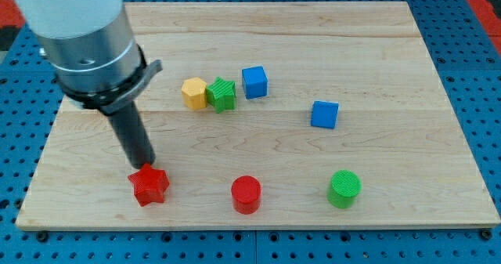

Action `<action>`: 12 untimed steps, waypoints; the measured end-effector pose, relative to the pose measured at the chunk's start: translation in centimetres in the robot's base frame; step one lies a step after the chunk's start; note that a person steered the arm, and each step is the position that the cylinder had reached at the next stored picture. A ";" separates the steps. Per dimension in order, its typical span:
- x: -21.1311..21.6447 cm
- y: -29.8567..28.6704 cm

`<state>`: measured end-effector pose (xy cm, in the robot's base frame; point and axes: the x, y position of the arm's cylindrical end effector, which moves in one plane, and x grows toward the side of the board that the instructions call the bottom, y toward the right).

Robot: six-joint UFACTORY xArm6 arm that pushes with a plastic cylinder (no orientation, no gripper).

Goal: Place the blue blocks diagonal to each other

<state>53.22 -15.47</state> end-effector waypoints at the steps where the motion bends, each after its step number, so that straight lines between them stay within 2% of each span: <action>1: -5.2 4.4; 2: -8.4 12.8; 3: -9.5 19.6; 5: -10.7 25.0; 6: -8.4 27.3; 9: -9.2 25.6; 11: -18.8 23.7; 12: -18.9 14.5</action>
<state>34.28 -1.00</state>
